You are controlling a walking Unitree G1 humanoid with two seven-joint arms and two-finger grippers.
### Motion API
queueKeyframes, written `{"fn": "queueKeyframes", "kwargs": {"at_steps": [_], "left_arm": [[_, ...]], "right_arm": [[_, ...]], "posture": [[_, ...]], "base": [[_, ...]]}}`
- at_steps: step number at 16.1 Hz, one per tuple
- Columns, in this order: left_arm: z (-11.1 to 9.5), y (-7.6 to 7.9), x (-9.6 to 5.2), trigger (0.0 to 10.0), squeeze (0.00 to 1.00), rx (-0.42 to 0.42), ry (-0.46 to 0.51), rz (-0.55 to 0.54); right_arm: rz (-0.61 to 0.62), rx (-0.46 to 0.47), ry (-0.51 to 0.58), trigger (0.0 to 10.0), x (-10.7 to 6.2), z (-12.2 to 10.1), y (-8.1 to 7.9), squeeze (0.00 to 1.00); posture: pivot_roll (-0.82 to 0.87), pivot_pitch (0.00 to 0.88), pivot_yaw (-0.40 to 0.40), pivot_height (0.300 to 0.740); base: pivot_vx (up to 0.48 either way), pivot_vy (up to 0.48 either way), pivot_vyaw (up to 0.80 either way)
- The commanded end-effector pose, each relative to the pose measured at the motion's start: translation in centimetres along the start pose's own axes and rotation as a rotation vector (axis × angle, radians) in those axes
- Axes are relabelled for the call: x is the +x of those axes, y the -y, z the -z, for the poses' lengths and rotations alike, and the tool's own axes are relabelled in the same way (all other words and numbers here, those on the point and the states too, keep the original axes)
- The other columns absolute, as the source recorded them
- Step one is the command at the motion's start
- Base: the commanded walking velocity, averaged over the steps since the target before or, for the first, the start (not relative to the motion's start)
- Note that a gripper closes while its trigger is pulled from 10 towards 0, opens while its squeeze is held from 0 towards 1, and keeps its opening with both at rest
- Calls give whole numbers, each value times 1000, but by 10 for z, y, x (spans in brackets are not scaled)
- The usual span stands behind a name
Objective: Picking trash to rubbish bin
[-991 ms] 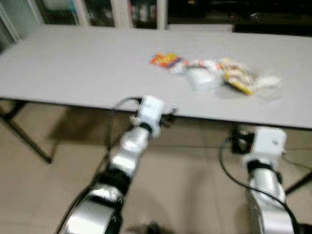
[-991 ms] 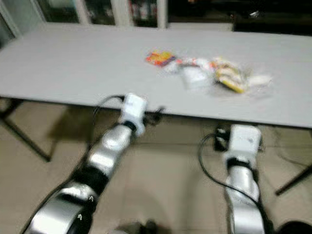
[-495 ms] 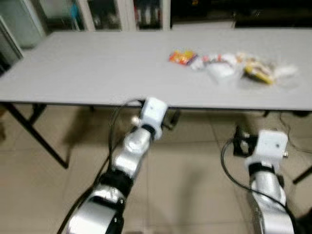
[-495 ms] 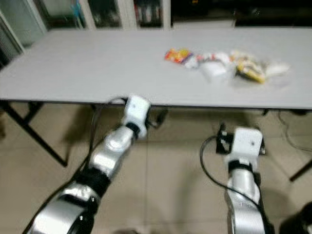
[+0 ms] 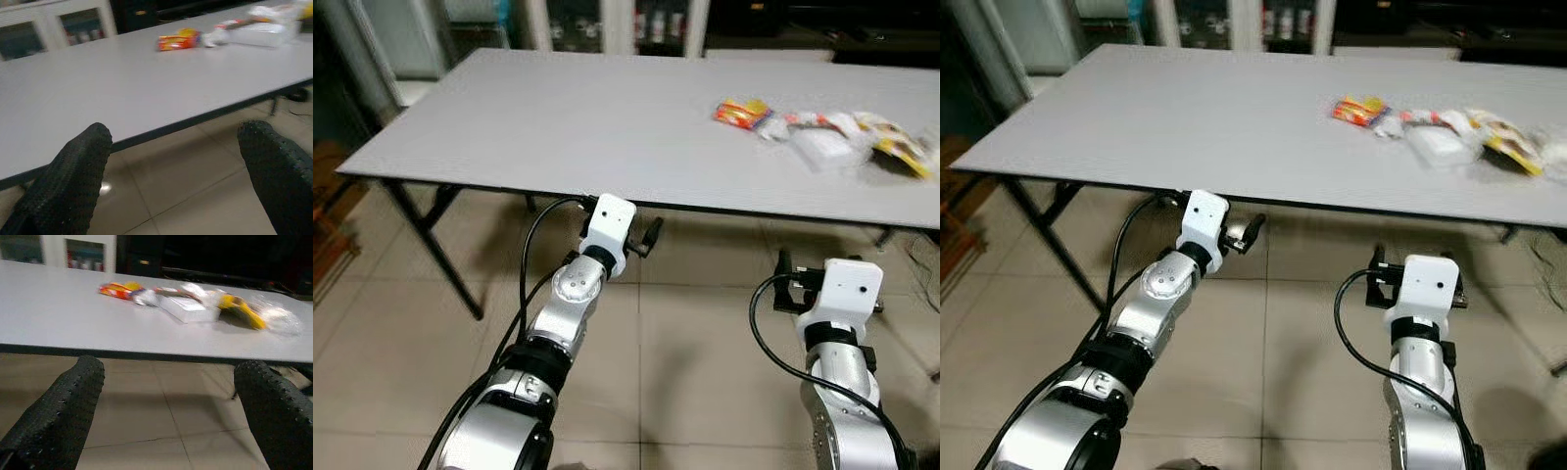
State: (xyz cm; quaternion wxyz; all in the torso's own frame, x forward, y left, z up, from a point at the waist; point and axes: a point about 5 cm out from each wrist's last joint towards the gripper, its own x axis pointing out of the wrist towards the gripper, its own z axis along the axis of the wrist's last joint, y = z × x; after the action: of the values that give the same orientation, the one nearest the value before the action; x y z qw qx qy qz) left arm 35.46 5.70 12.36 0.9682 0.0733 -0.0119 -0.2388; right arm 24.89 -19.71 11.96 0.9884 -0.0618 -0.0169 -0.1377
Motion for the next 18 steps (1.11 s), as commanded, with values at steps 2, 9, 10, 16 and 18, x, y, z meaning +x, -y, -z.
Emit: {"fn": "queueKeyframes", "kwargs": {"at_steps": [2, 9, 10, 16, 18], "left_arm": [[-5, 13, 2, 10000, 0, -10, 23, 93], [-7, 17, 2, 10000, 0, -28, 34, 139], [-6, 18, 2, 10000, 0, -32, 34, 149], [-5, 19, -1, 10000, 0, -54, 39, 175], [-6, 20, -1, 10000, 0, -57, 47, 191]], "right_arm": [[28, 12, 4, 10000, 1, -3, 5, 0], [35, 14, 6, 10000, 0, -3, 6, 0], [36, 14, 6, 10000, 0, -3, 6, 0], [32, 6, 8, 10000, -3, -5, 6, 0], [32, -3, 26, 10000, -4, -8, 6, 0]], "posture": [[72, 71, 41, 740], [68, 71, 44, 740], [65, 71, 44, 740], [65, 71, 44, 740], [65, 71, 44, 740]], "base": [[0, 0, -784], [0, 0, -781], [0, 0, -781], [0, 0, -781], [0, 0, 0]]}}
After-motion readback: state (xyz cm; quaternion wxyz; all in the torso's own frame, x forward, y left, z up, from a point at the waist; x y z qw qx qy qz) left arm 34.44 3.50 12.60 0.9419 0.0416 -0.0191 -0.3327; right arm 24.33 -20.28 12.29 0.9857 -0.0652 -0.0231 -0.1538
